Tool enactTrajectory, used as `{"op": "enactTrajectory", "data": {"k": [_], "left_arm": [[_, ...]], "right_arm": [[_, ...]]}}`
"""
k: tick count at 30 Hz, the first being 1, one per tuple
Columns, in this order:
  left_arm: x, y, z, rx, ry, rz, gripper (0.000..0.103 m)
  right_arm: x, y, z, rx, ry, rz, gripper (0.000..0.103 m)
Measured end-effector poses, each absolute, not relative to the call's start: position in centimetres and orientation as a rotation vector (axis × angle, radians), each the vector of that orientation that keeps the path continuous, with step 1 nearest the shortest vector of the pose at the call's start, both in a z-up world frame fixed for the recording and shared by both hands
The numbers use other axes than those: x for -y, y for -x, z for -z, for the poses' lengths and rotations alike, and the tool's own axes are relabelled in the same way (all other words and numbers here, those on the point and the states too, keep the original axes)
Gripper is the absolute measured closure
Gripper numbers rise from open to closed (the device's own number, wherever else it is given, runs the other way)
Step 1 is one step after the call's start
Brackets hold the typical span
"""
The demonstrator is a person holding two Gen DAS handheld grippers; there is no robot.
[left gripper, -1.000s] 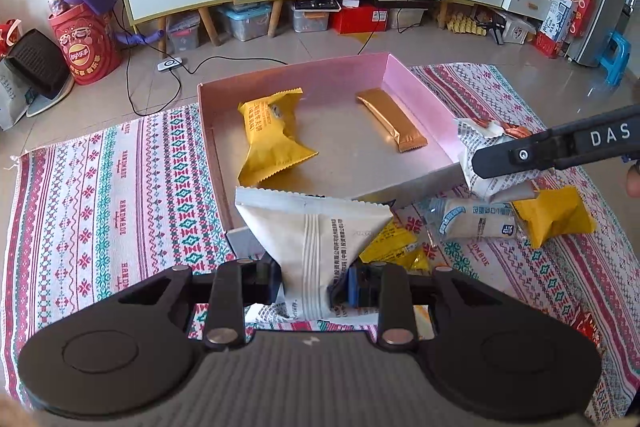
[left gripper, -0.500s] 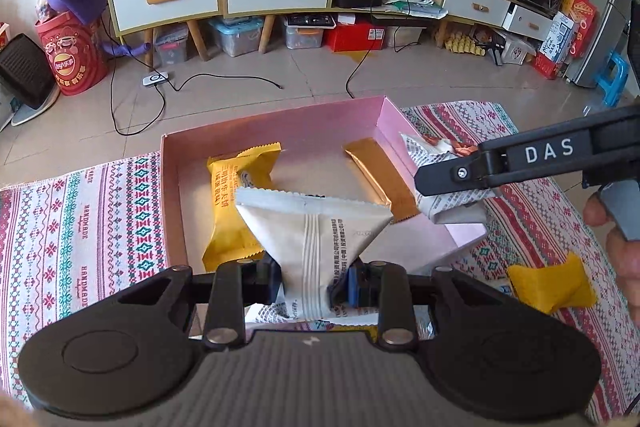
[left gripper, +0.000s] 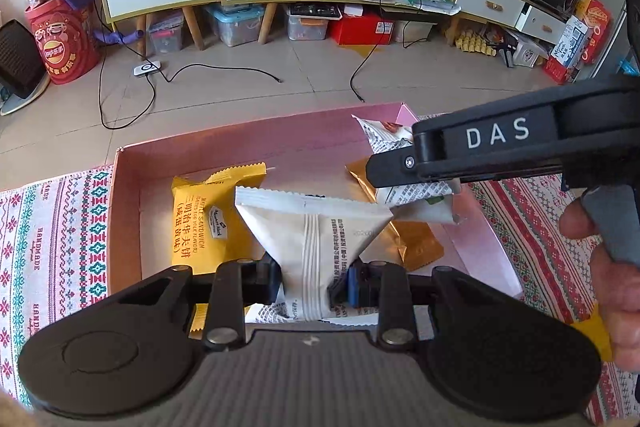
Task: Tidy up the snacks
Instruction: 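Carry both white packets into the pink box and open both tools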
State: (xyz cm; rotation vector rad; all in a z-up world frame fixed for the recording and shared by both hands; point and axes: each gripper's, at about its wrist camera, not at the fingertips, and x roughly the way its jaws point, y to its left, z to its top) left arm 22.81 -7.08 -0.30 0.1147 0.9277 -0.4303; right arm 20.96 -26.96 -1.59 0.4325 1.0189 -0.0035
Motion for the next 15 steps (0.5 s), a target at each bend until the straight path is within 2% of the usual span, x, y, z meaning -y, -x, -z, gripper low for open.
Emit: {"op": "enactTrajectory", "data": {"k": [12, 14, 15], "left_arm": [[7.96, -23.85, 1.10, -0.902, -0.129, 0.427, 0.065], [7.83, -23.86, 1.13, -0.897, -0.124, 0.420, 0.056], [7.76, -23.91, 1.13, -0.897, -0.118, 0.416, 0.045]], "right_arm": [[27.10, -21.53, 2.07, -1.010, -0.428, 0.031, 0.053], [27.36, -21.40, 1.92, -1.005, -0.447, 0.036, 0.048], [27.51, -21.39, 1.86, -1.001, -0.463, 0.032, 0.039]]}}
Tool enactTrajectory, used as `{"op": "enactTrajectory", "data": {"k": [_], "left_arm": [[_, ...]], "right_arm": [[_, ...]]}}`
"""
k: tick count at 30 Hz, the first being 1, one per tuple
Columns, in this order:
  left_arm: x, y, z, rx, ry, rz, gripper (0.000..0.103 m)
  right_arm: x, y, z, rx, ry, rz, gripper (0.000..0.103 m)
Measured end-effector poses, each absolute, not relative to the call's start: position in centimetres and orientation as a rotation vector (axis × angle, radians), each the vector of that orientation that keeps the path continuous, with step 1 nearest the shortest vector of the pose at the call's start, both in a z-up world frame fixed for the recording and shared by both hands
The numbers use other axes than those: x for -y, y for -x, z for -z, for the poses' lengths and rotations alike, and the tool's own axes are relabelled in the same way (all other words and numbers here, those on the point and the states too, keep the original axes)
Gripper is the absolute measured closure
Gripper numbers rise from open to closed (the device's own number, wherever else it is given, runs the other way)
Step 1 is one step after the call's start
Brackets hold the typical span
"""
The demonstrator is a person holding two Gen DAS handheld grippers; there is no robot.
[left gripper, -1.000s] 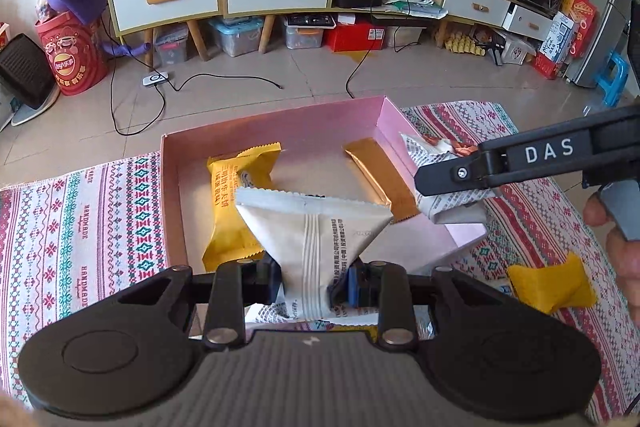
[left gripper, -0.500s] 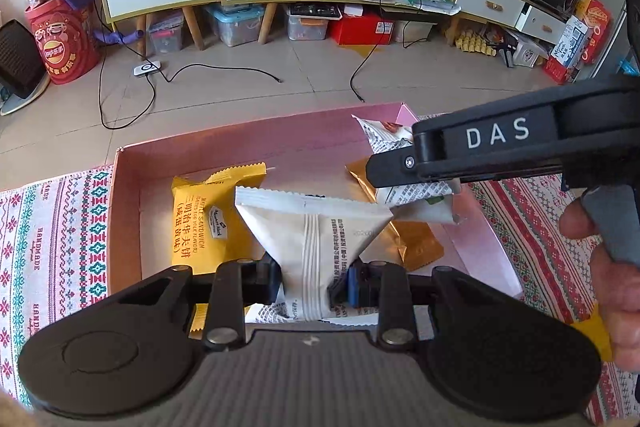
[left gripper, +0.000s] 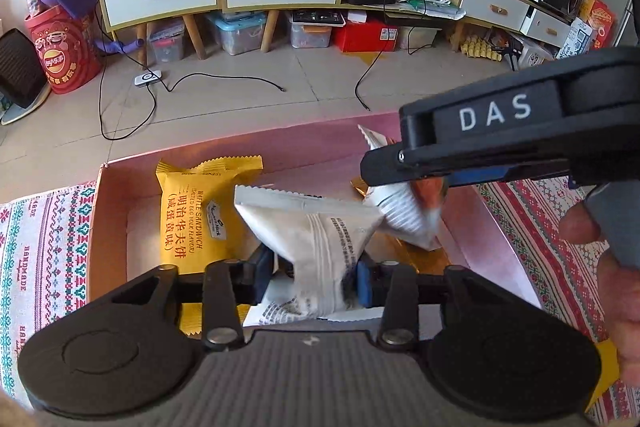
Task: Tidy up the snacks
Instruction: 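Carry both white packets into the pink box and open both tools, then withdraw both tools from the box toward the remaining snacks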
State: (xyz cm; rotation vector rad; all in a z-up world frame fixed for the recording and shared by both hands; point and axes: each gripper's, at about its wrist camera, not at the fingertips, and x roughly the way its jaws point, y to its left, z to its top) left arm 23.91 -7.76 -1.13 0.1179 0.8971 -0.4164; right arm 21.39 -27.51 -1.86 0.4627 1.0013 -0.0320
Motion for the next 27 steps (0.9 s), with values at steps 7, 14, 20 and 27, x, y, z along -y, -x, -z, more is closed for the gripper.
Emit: {"op": "enactTrajectory", "data": {"k": [7, 14, 20, 27], "left_arm": [[7.9, -23.5, 0.5, -0.874, -0.135, 0.431, 0.026], [7.8, -22.8, -0.5, -0.865, -0.132, 0.452, 0.020], [7.5, -21.7, -1.1, -0.858, -0.139, 0.457, 0.016], [6.6, -19.8, -1.8, -0.858, -0.141, 0.460, 0.013]], "right_arm": [[27.8, -21.2, 1.0, -0.985, -0.465, 0.029, 0.033], [27.6, -20.6, 0.1, -0.980, -0.452, 0.029, 0.029], [27.3, -19.5, -0.8, -0.973, -0.441, 0.026, 0.025], [26.8, -17.8, -1.8, -0.972, -0.428, 0.027, 0.023]]}}
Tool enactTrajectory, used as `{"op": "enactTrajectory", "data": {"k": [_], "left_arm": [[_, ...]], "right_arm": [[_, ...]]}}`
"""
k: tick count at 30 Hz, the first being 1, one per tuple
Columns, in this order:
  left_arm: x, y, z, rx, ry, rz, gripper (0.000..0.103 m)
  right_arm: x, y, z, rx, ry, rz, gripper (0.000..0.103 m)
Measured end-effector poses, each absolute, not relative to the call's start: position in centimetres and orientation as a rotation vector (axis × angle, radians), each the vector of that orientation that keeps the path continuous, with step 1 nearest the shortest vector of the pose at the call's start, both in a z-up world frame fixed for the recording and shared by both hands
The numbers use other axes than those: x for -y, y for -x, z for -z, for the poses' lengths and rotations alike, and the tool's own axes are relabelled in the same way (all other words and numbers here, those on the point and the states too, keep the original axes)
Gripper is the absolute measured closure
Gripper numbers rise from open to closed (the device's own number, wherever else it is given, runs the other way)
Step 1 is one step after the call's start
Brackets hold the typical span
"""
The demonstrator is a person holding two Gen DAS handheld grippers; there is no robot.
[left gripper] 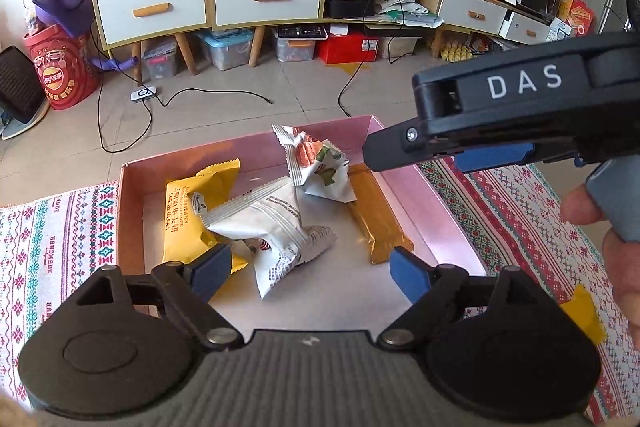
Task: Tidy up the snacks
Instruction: 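Withdraw both tools from the box toward the remaining snacks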
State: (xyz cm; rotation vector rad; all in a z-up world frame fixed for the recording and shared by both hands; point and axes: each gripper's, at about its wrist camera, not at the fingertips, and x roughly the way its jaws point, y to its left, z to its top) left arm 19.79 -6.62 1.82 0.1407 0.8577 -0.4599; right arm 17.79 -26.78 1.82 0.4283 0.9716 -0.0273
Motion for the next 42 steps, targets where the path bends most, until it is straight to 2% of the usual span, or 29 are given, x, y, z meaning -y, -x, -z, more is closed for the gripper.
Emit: {"op": "enactTrajectory", "data": {"k": [20, 29, 42], "left_arm": [[3.4, -12.2, -2.7, -0.863, -0.168, 0.461, 0.001], [1.7, -9.4, -1.9, -0.876, -0.217, 0.476, 0.000], [-0.7, -5.0, 0.2, -0.894, -0.230, 0.504, 0.000]], "right_arm": [[25.0, -10.1, -2.7, -0.989, -0.374, -0.004, 0.007], [25.0, -6.5, -2.3, -1.002, -0.372, -0.022, 0.004], [23.5, -1.5, -0.4, -1.077, -0.208, -0.051, 0.003]]}}
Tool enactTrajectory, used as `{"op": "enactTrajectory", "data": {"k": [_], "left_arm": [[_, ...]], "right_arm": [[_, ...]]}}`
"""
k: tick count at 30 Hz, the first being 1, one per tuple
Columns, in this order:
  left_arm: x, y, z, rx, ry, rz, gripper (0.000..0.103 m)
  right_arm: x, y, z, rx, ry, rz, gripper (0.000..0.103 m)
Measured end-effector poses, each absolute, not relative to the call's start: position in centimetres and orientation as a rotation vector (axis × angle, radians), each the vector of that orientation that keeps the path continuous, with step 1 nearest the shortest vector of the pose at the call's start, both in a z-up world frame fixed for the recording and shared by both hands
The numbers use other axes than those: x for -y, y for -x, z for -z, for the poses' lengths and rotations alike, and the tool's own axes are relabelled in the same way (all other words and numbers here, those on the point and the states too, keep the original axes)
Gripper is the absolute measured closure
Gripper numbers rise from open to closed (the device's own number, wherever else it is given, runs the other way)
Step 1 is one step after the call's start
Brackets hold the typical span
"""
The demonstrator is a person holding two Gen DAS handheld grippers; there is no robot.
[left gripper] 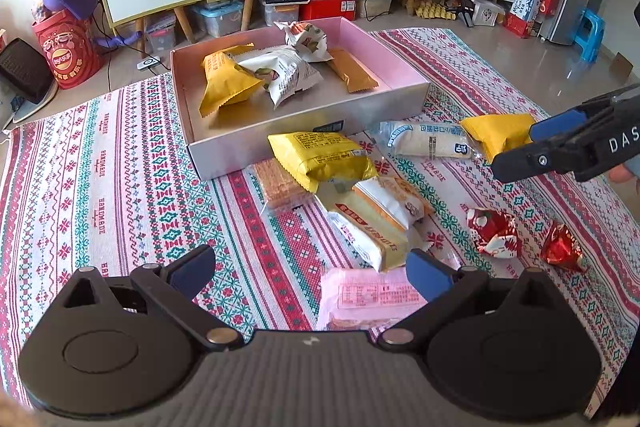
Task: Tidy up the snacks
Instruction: 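Withdraw both tools from the box toward the remaining snacks, then grasp a red wrapped candy with the left tool while the right tool grasps another red candy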
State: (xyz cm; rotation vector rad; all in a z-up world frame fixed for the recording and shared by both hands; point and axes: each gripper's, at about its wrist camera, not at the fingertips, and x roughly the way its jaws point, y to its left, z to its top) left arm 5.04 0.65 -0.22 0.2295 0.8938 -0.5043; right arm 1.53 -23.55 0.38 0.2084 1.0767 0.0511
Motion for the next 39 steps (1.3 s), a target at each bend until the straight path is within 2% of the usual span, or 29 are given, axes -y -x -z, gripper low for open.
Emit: {"op": "enactTrajectory", "data": {"k": [16, 20, 22, 24, 28, 30, 31, 33, 39], "left_arm": [[3.3, -2.0, 1.3, -0.868, -0.293, 0.658, 0.000], [4.7, -1.7, 1.4, -0.854, -0.313, 0.685, 0.000], [5.3, -1.6, 1.5, -0.846, -0.316, 0.697, 0.000], [5.8, -1.4, 1.5, -0.842, -0.315, 0.706, 0.000], [6.9, -1.0, 1.5, -0.832, -0.323, 0.727, 0.000], [7.3, -0.9, 1.5, -0.828, -0.322, 0.739, 0.000], [7.6, -0.9, 1.6, -0.829, -0.320, 0.744, 0.000], [8.1, -0.9, 1.7, -0.833, -0.320, 0.749, 0.000], [9.9, -0.9, 1.7, -0.844, -0.287, 0.769, 0.001]], "right_arm": [[24.9, 2.8, 2.4, -1.259, -0.198, -0.142, 0.003], [25.5, 3.7, 3.2, -1.293, -0.173, -0.120, 0.006], [25.9, 3.9, 3.6, -1.310, -0.177, -0.114, 0.012], [26.2, 4.2, 4.0, -1.331, -0.180, -0.112, 0.024], [26.2, 4.9, 4.0, -1.325, -0.138, -0.108, 0.037], [26.5, 5.1, 3.8, -1.317, -0.129, -0.101, 0.056], [26.7, 5.1, 3.7, -1.314, -0.132, -0.097, 0.062], [27.2, 5.1, 3.5, -1.308, -0.151, -0.092, 0.067], [28.0, 5.1, 3.0, -1.276, -0.145, -0.080, 0.071]]}}
